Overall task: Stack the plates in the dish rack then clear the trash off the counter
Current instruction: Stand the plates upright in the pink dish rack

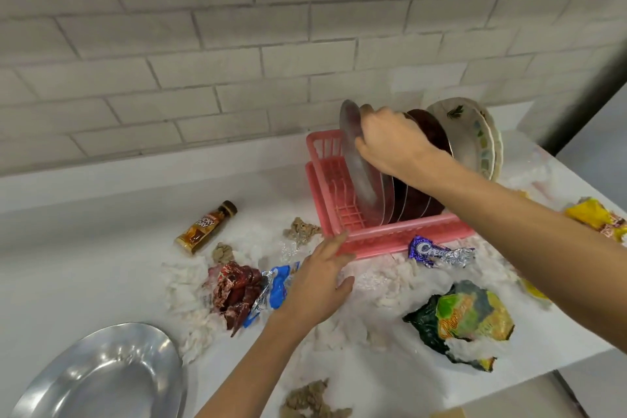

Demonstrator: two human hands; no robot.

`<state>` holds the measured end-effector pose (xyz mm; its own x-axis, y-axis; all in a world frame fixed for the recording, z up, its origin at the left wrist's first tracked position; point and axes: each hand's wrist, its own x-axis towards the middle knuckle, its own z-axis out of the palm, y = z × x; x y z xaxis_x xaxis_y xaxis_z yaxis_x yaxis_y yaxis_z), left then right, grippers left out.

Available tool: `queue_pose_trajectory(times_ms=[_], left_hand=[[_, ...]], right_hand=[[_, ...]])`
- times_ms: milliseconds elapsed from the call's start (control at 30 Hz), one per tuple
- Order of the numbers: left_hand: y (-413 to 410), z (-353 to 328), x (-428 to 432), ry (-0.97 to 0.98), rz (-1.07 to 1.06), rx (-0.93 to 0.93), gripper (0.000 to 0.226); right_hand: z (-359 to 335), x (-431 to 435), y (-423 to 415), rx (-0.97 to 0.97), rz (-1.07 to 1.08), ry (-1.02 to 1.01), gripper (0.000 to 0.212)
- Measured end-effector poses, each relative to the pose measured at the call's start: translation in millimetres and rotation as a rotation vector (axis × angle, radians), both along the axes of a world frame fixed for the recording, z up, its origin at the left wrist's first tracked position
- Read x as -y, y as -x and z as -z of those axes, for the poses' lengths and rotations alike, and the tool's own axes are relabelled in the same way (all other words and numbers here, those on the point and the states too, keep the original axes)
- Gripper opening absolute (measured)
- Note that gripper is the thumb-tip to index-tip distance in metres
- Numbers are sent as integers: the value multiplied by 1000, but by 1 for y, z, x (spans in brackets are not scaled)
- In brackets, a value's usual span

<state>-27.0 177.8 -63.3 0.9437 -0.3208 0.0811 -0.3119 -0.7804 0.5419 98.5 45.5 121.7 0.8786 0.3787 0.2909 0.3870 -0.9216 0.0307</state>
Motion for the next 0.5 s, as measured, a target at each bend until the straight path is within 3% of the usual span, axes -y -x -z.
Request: queue_pose_trajectory(times_ms=[133,300,500], left_hand=[[0,-5,1,-4,-1,-43,45],[1,-2,-2,-2,1,-65,46],[1,-2,-2,2,11,-71,45]], right_hand=[[26,-8,-18,-3,27,95,38],[23,-13,-14,-157,73,64,44],[19,-10,-18,-118,74,94,37]])
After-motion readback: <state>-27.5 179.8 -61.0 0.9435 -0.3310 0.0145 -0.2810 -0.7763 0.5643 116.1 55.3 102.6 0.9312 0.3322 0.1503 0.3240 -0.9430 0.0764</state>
